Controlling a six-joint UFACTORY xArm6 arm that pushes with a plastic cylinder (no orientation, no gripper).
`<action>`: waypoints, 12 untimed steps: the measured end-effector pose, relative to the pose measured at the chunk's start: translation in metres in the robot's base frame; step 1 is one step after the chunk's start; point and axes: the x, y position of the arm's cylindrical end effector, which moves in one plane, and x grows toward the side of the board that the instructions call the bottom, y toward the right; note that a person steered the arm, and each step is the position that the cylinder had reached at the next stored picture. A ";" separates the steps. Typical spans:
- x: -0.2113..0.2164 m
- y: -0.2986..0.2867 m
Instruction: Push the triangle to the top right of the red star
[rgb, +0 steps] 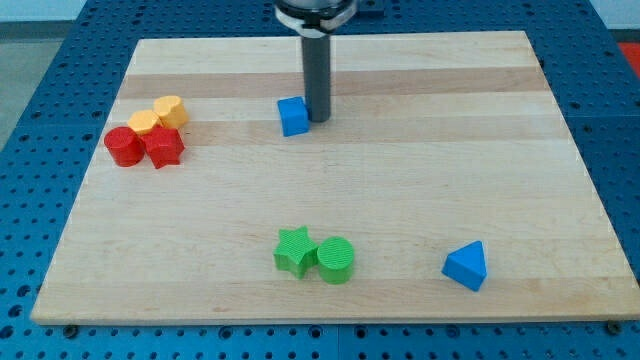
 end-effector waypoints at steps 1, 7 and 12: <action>0.002 -0.039; 0.155 0.234; 0.225 0.169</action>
